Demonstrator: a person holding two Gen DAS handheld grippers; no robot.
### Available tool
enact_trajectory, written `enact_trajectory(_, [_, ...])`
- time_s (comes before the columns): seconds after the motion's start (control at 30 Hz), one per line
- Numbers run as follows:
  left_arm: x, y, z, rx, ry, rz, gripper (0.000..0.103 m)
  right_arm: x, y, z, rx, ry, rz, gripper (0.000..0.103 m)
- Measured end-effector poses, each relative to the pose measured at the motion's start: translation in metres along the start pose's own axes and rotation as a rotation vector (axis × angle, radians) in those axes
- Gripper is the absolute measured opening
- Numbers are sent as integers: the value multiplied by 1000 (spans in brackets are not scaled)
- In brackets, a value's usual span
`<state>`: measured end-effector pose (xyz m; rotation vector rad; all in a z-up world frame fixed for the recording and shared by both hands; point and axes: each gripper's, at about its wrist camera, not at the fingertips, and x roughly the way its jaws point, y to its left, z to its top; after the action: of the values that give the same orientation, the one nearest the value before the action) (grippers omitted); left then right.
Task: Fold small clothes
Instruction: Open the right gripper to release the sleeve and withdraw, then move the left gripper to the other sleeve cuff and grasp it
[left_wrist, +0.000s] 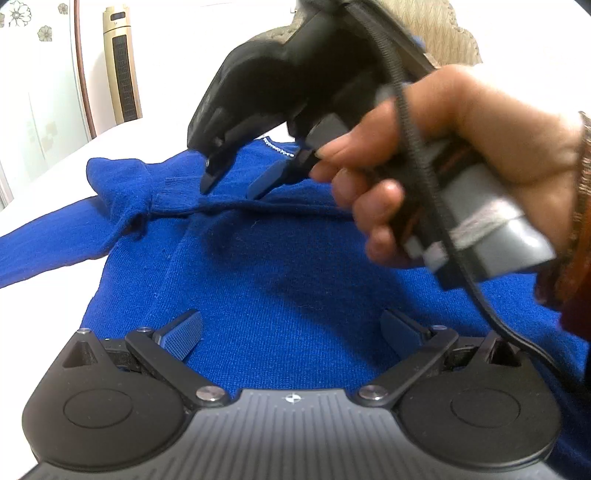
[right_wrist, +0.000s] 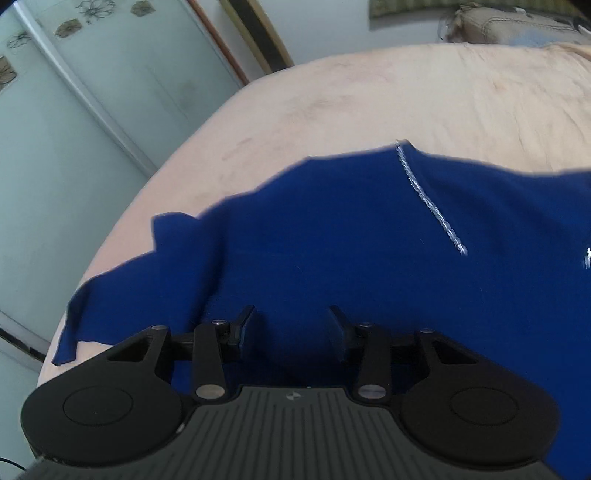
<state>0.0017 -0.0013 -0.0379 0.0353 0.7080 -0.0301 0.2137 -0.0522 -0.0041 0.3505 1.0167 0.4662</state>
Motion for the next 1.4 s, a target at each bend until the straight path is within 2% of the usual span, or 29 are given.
enact_trajectory(0.03, [-1, 2, 1, 4, 6, -5, 103, -7, 0, -1, 4, -16, 17, 48])
enact_trajectory(0.1, [-7, 10, 6, -8, 10, 6, 103, -24, 2, -3, -17, -59, 34, 56])
enact_trajectory(0.13, [-11, 17, 9, -16, -4, 25, 103, -32, 4, -5, -38, -75, 17, 63])
enact_trajectory(0.17, [-15, 26, 12, -24, -22, 52, 103, -38, 7, -7, -61, -91, -20, 64])
enact_trajectory(0.27, [-26, 59, 21, -36, -70, 204, 103, -56, 14, -17, -127, -144, -120, 65])
enact_trajectory(0.43, [-18, 138, 30, -100, -35, 475, 103, -75, 17, -43, -122, -168, -66, 69])
enact_trajectory(0.47, [-16, 157, 31, -132, -30, 501, 103, -76, 19, -48, -126, -164, -61, 70])
enact_trajectory(0.57, [-16, 210, 32, -267, -45, 475, 103, -79, 20, -66, -135, -139, -60, 71])
enact_trajectory(0.7, [-13, 252, 37, -428, -82, 303, 103, -81, 17, -82, -113, -105, -56, 71])
enact_trajectory(0.77, [-3, 264, 43, -444, -90, 216, 103, -81, 16, -87, -100, -95, -52, 71])
enact_trajectory(0.8, [3, 268, 45, -443, -85, 199, 103, -82, 16, -89, -92, -91, -56, 71])
enact_trajectory(0.87, [20, 282, 47, -470, -39, 234, 103, -83, 16, -91, -83, -89, -61, 71])
enact_trajectory(0.97, [35, 307, 44, -494, 15, 346, 103, -90, 16, -95, -88, -100, -67, 72])
enact_trajectory(1.03, [26, 328, 44, -493, 2, 440, 103, -95, 15, -96, -89, -110, -70, 74])
enact_trajectory(1.1, [13, 347, 47, -499, -20, 504, 103, -96, 11, -94, -78, -115, -69, 75])
enact_trajectory(1.17, [-4, 362, 54, -503, -46, 645, 103, -94, 9, -96, -63, -114, -63, 75])
enact_trajectory(1.23, [-20, 371, 59, -479, -74, 755, 103, -92, 8, -98, -57, -109, -54, 75])
enact_trajectory(1.3, [-35, 374, 60, -476, -77, 787, 103, -88, 9, -100, -57, -102, -47, 75])
enact_trajectory(1.33, [-42, 373, 58, -491, -77, 775, 103, -88, 10, -102, -58, -98, -41, 75])
enact_trajectory(1.37, [-47, 369, 55, -507, -75, 744, 103, -87, 10, -103, -59, -95, -36, 75])
enact_trajectory(1.4, [-51, 363, 50, -522, -64, 683, 103, -86, 10, -104, -59, -92, -32, 75])
